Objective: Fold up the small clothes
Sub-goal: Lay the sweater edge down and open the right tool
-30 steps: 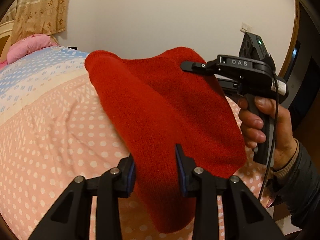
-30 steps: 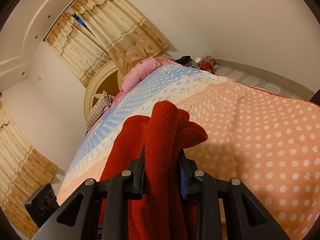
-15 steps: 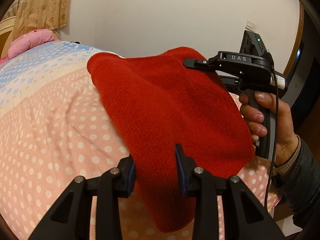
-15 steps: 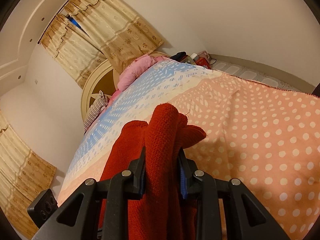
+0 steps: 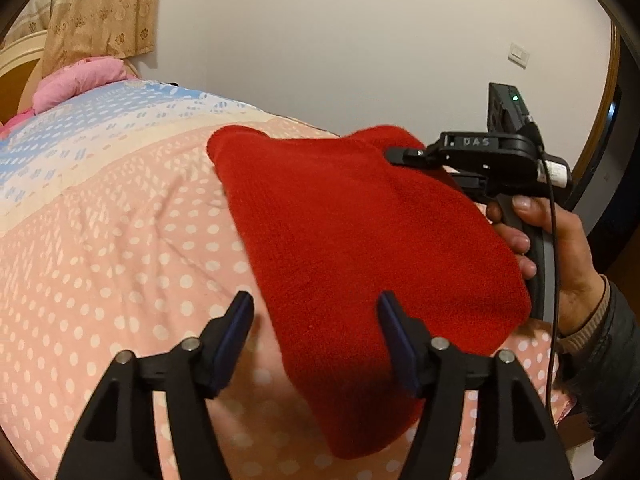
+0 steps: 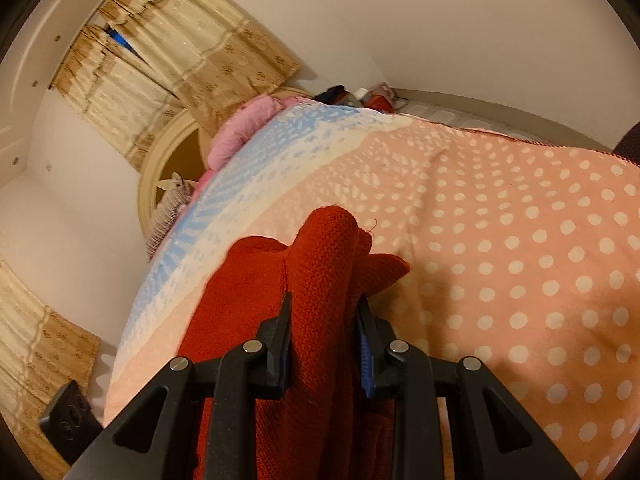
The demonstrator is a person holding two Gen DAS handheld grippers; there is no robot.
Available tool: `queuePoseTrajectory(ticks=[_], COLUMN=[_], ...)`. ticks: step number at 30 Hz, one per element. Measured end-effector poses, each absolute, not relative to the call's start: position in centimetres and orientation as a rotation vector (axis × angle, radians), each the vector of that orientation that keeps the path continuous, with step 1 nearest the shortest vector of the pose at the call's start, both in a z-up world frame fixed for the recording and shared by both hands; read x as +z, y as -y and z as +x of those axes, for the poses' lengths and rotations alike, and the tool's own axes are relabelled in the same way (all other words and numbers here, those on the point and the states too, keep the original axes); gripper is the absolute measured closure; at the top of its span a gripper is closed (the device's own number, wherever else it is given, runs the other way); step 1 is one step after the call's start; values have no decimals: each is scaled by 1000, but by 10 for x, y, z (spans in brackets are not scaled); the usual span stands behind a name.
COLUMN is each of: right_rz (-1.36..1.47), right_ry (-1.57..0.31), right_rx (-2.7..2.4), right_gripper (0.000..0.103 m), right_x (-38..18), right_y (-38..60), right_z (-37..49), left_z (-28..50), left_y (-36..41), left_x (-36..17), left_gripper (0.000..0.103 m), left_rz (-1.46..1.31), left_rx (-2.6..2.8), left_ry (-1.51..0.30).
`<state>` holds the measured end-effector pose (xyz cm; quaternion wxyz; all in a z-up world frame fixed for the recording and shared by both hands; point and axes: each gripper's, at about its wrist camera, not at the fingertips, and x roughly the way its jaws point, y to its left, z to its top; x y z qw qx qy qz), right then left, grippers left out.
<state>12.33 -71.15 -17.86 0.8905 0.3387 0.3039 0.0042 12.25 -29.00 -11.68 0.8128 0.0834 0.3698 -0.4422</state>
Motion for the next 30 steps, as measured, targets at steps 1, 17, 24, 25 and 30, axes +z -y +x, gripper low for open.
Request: queuePoseTrajectory(ticks=[1,17,24,25,30], right_rz=[696,423,524,529,445], right_ry=[-638,-630,-671,-663,-554], right_rx=[-2,92,79,67,-36], right_gripper=[72,40,39,39,39], right_x=[-179,-144,-171,-168,-137], right_y=[711,627,640,640,623], right_z=[123,79,80,77,32], left_z=[120,150,144,140,118], left_y=[288,278,270,265,245], left_x=[-113,-120,-120,-114,-90], left_gripper=[36,11,7,7,7], left_rz=[172,167,112,100,63], left_rx=[-944,-787,-787,-790,-803], left_ry=[-783,-766,-783,-778,-715])
